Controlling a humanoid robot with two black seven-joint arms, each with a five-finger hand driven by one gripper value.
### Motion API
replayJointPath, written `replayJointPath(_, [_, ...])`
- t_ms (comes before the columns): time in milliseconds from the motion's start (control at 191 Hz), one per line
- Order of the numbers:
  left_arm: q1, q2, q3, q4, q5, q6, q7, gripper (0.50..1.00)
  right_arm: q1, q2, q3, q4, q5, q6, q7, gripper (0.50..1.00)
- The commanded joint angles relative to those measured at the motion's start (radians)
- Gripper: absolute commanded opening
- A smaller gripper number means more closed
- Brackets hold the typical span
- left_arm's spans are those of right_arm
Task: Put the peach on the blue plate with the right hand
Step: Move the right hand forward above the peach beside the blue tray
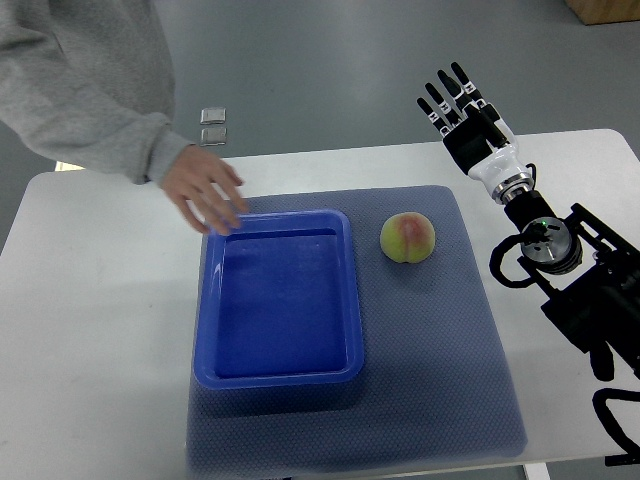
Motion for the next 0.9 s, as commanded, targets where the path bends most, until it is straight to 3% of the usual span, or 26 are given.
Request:
replayJointPath(0, [0.000, 0.000, 0.001, -0.001, 0.000, 0.002, 0.000, 1.000, 0.000, 0.000, 0.000, 0.000, 0.000, 0.000, 0.000, 0.930])
replayJointPath(309, [0.000, 0.000, 0.001, -0.002, 0.000, 0.003, 0.000, 1.000, 0.021, -0.020, -0.012, 0.000, -0.023, 0.001, -0.002, 0.930])
replayJointPath(577, [0.000, 0.000, 0.001, -0.002, 0.000, 0.003, 0.000, 1.000, 0.106, -0.124, -0.109, 0.003, -0.284, 0.016, -0.002, 0.930])
replayJointPath(582, [0.000, 0.000, 0.001, -0.002, 0.000, 0.003, 0.000, 1.000, 0.130, -0.167, -0.133, 0.011, -0.366, 0.030, -0.003, 0.930])
replayJointPath(634, [0.000, 0.000, 0.001, -0.006, 0.000, 0.003, 0.000, 1.000, 0.167, -0.213, -0.182, 0.021, -0.471, 0.064, -0.003, 0.930])
replayJointPath(687, [0.000, 0.000, 0.001, -0.006, 0.000, 0.003, 0.000, 1.000, 0.167, -0.213, -0.182, 0.021, -0.471, 0.064, -0.003, 0.930])
replayJointPath(692, [0.000, 0.000, 0.001, -0.009, 0.000, 0.003, 0.000, 1.000, 0.208, -0.260, -0.252, 0.032, -0.592, 0.103, -0.003, 0.930])
replayJointPath(776, [0.000, 0.000, 0.001, -0.009, 0.002, -0.003, 0.000, 1.000, 0.289, -0.339, -0.360, 0.057, -0.765, 0.161, -0.011, 0.930])
replayJointPath(828, [0.000, 0.000, 0.001, -0.009, 0.002, -0.003, 0.000, 1.000, 0.290, -0.339, -0.360, 0.057, -0.765, 0.161, -0.011, 0.930])
replayJointPath(839, [0.000, 0.000, 0.001, -0.012, 0.002, -0.006, 0.000, 1.000, 0.355, -0.385, -0.434, 0.072, -0.841, 0.208, -0.034, 0.930])
replayJointPath(896, [0.000, 0.000, -0.001, -0.012, 0.002, -0.009, 0.000, 1.000, 0.420, -0.411, -0.492, 0.086, -0.882, 0.258, -0.061, 0.930])
